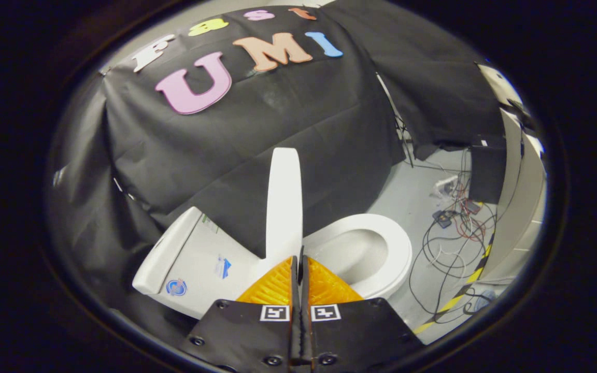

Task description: Open the toilet lid.

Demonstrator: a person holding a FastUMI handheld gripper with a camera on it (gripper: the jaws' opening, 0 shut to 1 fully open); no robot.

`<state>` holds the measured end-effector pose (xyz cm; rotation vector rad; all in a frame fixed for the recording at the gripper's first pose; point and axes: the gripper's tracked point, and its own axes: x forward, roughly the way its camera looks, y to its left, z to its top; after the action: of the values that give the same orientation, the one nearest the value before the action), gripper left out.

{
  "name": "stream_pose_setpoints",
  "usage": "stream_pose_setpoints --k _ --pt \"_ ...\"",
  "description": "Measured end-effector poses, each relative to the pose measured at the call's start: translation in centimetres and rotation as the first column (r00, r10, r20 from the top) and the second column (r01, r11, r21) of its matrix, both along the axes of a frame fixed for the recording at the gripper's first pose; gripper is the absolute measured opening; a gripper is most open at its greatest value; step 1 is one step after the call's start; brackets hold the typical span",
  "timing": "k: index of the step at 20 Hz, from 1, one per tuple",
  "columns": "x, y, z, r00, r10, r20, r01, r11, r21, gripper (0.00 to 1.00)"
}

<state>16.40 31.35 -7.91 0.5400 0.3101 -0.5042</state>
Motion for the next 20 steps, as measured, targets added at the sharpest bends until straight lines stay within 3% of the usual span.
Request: stream_pose_setpoints --k 15,20 --pt "3.4 7.4 4.6 0.984 0.176 -0.004 -0.174 0.968 -0.183 0.01" --pt "4.2 9.2 5.1 0.984 0.177 -0.035 -0.179 0.944 -0.277 0.01"
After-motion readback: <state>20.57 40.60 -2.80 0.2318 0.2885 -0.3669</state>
